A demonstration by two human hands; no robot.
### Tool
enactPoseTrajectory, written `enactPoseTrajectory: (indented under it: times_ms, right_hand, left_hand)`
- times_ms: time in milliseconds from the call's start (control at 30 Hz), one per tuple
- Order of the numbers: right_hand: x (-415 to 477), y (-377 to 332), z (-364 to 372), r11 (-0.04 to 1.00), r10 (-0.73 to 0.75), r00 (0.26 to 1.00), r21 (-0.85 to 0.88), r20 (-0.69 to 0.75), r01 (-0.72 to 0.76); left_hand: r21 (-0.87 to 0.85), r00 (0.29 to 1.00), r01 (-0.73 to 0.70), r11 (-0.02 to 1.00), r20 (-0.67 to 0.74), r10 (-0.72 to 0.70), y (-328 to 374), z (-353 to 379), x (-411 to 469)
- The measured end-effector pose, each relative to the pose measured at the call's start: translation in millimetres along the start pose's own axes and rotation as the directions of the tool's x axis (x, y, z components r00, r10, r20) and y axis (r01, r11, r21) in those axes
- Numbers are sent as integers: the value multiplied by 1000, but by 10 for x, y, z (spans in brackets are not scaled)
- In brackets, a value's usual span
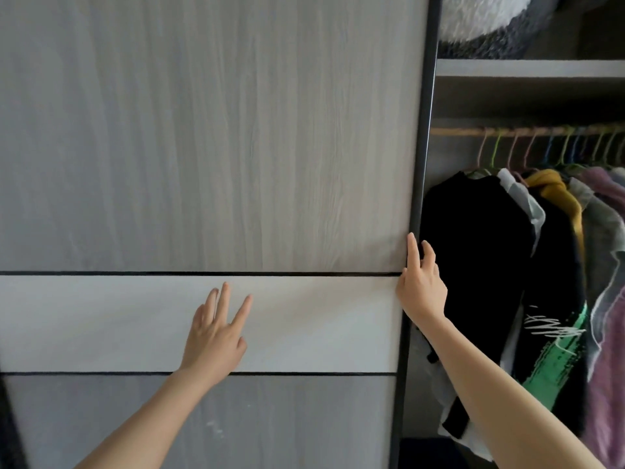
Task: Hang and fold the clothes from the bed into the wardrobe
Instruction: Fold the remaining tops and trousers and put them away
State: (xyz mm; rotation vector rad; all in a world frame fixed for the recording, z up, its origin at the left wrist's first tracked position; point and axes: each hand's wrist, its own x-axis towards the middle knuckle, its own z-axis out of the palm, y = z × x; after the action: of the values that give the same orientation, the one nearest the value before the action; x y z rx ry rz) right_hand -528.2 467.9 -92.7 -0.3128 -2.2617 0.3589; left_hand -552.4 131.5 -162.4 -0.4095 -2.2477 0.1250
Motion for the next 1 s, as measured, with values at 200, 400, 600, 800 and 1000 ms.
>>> enactPoseTrajectory:
  times_ms: [200,400,600,800,1000]
  right_hand:
    - [62,390,-95,993,13,998,-115,-64,-21]
    - [170,839,-261,971,93,995,-216,-47,-101]
    - [294,1335,-483,948,166,984,-266,-56,-175]
    - [422,1930,-669,928,228,969,-281,-98,-246]
    - [621,2631,-843,919,239,962,-289,-129,-267]
  left_hand:
    - [-36,990,-52,998,-133,47,190,264,70]
    - [-113,983,-127,985,-150,110,424,304,245]
    - [-188,957,-269,944,-160,241,762,249,565]
    - [-202,958,-277,939,-130,254,1307,311,855]
    - [-183,948,-302,935,-158,275,2075,324,1090]
